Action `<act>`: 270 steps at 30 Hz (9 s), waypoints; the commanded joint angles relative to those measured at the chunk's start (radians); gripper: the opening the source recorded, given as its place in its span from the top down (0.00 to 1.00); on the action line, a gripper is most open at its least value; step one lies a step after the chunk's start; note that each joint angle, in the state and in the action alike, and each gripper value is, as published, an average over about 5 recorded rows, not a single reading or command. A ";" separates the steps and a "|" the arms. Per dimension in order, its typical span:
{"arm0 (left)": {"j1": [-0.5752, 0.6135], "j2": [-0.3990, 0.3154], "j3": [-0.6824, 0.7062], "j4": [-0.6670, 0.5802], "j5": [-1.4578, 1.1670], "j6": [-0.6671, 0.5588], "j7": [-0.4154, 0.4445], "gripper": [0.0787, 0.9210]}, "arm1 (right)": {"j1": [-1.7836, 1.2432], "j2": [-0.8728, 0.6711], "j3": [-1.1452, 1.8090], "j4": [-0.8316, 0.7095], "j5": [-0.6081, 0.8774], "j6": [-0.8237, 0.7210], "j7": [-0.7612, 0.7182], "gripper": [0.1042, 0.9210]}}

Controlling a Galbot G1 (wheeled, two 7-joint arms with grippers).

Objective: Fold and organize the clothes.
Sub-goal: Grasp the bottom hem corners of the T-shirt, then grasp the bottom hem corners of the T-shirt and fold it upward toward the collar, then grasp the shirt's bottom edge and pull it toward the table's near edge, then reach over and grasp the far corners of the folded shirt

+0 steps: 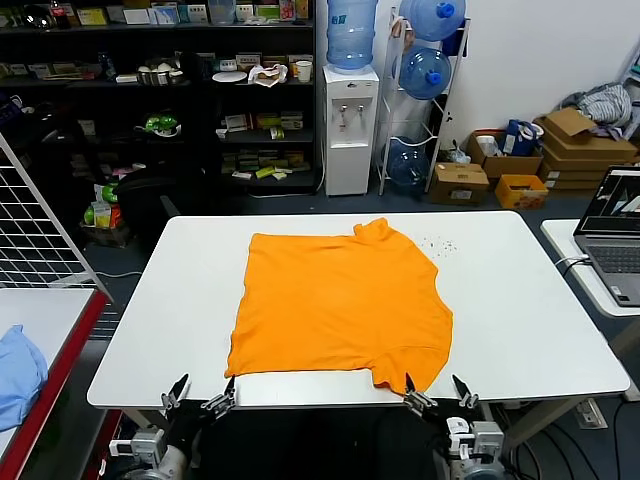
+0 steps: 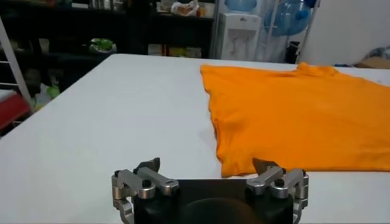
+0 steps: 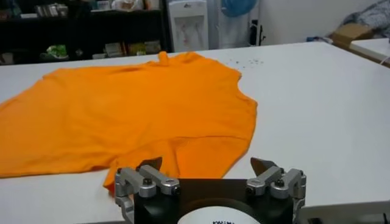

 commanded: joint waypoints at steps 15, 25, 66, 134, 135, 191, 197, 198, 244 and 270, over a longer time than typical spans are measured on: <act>-0.104 -0.023 0.110 0.065 0.008 0.021 -0.019 0.11 | 0.011 0.010 -0.027 -0.029 -0.024 -0.025 0.016 0.22; -0.112 -0.036 0.125 0.074 0.025 0.025 -0.025 0.45 | 0.000 0.005 -0.026 -0.022 -0.028 -0.009 0.007 0.58; 0.142 0.045 0.021 -0.289 -0.063 0.022 -0.073 0.98 | -0.154 -0.195 0.029 0.248 0.133 0.064 0.151 0.98; -0.267 0.096 0.168 0.052 -0.319 0.105 -0.093 0.00 | 0.213 -0.477 0.077 -0.089 0.563 -0.125 0.061 0.00; -0.275 0.092 0.173 0.056 -0.330 0.111 -0.098 0.00 | 0.219 -0.479 0.075 -0.095 0.573 -0.133 0.059 0.00; -0.307 0.150 0.210 0.015 -0.324 0.110 -0.125 0.98 | 0.088 -0.511 0.157 0.032 0.679 -0.140 0.095 0.98; -0.231 0.231 0.171 -0.085 -0.385 0.118 -0.145 0.98 | -0.046 -0.509 0.207 0.090 0.688 -0.138 0.105 0.98; -0.218 0.238 0.168 -0.101 -0.393 0.119 -0.150 0.98 | -0.065 -0.503 0.211 0.096 0.686 -0.138 0.107 0.98; -0.877 0.174 0.357 0.371 -0.541 0.083 -0.069 0.13 | 0.992 -0.457 -0.317 -0.470 0.685 -0.117 0.244 0.06; -1.036 0.083 0.573 0.592 -0.612 0.214 -0.035 0.00 | 1.123 -0.289 -0.452 -0.829 0.642 -0.224 0.150 0.00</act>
